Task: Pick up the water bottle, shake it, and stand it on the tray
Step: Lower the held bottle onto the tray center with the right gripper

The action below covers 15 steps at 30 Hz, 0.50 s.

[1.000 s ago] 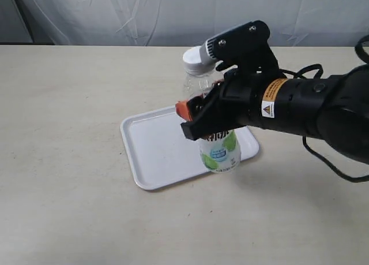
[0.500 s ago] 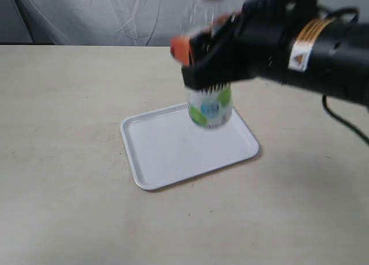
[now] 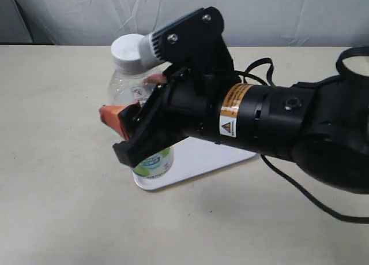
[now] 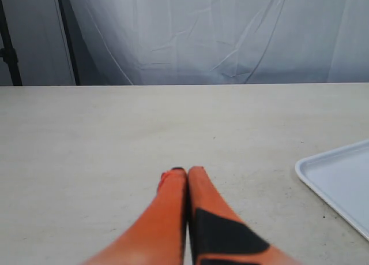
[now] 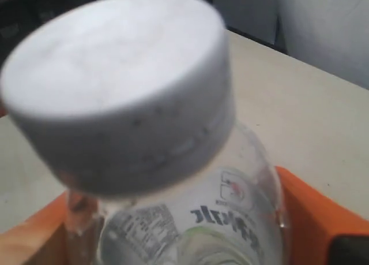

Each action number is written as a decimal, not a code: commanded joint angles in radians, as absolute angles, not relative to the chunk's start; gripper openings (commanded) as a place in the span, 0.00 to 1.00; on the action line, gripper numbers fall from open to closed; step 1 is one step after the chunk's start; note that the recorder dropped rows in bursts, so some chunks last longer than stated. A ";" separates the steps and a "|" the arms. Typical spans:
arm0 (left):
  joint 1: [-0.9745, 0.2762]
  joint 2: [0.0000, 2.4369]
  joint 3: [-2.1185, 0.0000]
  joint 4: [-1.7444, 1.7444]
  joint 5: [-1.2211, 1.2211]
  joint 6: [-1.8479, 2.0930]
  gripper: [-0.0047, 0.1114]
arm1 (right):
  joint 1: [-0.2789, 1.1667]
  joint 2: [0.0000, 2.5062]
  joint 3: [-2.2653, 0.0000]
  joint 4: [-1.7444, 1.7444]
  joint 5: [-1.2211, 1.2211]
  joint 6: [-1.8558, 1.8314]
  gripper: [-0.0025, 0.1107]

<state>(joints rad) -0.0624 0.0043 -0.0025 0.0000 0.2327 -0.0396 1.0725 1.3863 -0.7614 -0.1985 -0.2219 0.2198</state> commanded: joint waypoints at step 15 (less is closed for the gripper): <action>-0.062 0.000 0.000 0.000 0.232 -0.041 0.04 | 0.895 1.370 -0.773 0.162 -0.288 -0.027 0.01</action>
